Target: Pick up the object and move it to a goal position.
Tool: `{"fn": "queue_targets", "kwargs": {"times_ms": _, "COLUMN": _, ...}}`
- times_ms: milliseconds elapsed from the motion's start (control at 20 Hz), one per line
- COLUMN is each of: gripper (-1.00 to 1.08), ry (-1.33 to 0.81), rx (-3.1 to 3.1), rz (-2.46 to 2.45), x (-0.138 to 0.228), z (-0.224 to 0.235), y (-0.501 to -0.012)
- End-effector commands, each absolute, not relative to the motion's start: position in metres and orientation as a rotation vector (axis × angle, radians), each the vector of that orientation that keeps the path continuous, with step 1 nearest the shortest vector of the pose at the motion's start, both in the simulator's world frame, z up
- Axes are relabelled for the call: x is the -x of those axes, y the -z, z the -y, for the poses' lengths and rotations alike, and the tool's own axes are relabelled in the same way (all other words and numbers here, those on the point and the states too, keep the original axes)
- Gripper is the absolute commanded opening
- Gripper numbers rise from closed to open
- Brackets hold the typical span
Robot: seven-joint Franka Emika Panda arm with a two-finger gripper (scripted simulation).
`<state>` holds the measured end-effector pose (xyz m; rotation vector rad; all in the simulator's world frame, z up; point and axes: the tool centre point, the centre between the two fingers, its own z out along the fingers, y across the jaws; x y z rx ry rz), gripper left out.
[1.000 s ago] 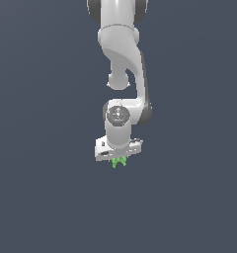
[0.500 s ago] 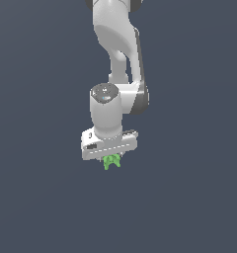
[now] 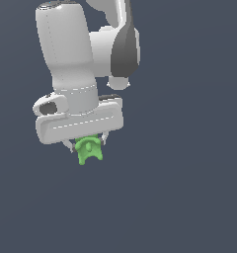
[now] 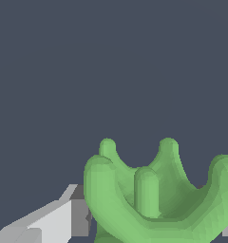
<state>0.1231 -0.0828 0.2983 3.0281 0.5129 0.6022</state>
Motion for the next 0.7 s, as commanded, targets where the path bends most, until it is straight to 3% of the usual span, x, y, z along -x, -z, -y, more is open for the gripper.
{"fn": "queue_targets", "kwargs": {"times_ms": 0, "gripper": -1.00, "ry": -0.690, "rx": -3.004, "rz": -0.542, "x": -0.128, "z": 0.095, "y": -0.338}}
{"fn": "queue_targets", "kwargs": {"times_ms": 300, "gripper": -1.00, "ry": -0.838, "rx": -2.961, "rz": -0.585, "x": -0.131, "z": 0.116, "y": -0.406}}
{"fn": "queue_targets", "kwargs": {"times_ms": 650, "gripper": -1.00, "ry": -0.923, "rx": -2.936, "rz": -0.607, "x": -0.131, "z": 0.129, "y": -0.445}}
